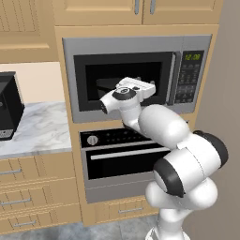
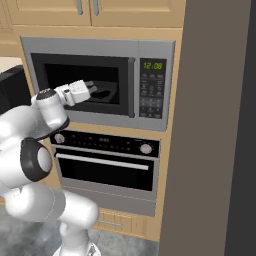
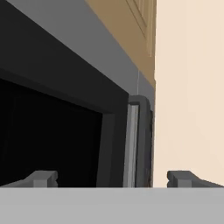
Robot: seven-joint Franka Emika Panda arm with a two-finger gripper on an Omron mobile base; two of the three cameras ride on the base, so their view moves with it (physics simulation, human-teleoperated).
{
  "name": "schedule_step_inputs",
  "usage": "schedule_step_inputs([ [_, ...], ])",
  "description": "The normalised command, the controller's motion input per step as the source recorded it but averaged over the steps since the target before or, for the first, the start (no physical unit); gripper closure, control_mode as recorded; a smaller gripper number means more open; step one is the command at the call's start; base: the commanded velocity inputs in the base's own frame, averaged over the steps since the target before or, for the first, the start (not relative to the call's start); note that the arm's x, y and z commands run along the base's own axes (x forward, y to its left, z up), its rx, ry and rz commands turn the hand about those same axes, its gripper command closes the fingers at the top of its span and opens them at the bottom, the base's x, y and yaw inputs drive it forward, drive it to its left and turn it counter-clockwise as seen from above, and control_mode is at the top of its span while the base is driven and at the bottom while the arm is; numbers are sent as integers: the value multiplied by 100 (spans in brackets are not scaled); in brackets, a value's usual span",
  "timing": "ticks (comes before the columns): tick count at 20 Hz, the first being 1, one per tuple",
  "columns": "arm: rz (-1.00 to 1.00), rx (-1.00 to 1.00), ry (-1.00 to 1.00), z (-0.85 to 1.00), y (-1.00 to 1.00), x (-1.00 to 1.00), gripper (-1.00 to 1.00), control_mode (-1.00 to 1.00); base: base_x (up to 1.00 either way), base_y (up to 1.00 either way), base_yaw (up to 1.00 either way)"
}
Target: Place the tupperware containing the chicken drumstick and carrot meal in the microwave. Close the microwave door and press the start button to reheat the meal.
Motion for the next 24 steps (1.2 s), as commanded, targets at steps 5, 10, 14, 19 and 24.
schedule_step_inputs([
  [5,0,0,0,0,0,5,-100,-100,0,0,0],
  [10,0,0,0,0,0,0,-100,-100,0,0,0],
  [14,0,0,0,0,0,13,-100,-100,0,0,0],
  [19,0,0,0,0,0,43,-100,-100,0,0,0],
  [24,0,0,0,0,0,23,-100,-100,0,0,0],
])
